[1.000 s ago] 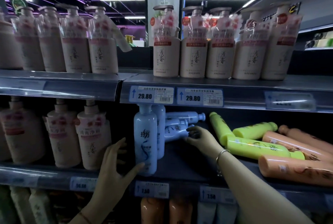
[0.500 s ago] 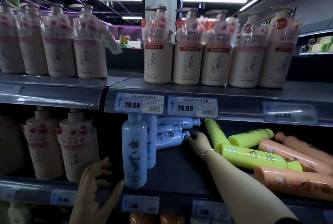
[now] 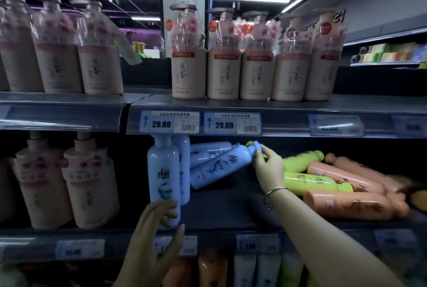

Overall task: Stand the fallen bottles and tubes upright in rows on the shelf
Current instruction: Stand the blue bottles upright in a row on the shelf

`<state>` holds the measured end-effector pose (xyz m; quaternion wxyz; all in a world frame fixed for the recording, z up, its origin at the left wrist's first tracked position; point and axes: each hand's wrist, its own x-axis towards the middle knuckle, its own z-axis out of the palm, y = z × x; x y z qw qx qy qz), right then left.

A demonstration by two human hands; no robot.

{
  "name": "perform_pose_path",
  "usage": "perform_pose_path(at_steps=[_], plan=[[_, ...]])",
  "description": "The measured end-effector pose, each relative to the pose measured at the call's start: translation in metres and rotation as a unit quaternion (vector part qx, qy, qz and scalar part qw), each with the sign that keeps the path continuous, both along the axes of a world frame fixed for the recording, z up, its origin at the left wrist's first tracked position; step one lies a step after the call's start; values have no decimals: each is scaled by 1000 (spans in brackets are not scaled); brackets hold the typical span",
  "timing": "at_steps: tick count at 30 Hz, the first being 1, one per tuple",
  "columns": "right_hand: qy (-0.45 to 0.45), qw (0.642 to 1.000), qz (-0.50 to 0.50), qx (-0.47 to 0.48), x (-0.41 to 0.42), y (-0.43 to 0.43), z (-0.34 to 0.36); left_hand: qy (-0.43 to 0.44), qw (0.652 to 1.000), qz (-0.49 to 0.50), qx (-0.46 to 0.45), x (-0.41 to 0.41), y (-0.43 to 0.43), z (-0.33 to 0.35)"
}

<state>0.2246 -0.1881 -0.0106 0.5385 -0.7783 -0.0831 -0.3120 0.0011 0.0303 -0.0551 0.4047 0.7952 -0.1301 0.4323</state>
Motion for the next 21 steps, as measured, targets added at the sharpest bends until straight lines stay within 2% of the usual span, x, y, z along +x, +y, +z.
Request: perform_pose_path(at_steps=[3, 6, 10, 14, 17, 21], plan=[[-48, 999, -25, -1, -16, -23, 11, 60, 997, -47, 11, 8, -16, 5], [-110, 991, -70, -11, -32, -46, 23, 99, 993, -54, 41, 31, -32, 7], [-146, 983, -108, -40, -43, -75, 35, 143, 987, -68, 20, 74, -49, 11], [-145, 984, -99, -38, -41, -103, 36, 190, 981, -32, -9, 123, -61, 24], [-149, 986, -76, -11, -39, -121, 35, 184, 982, 7, -30, 155, -65, 26], [-158, 986, -46, 1, -37, -141, 40, 204, 976, 67, -16, 195, -64, 22]])
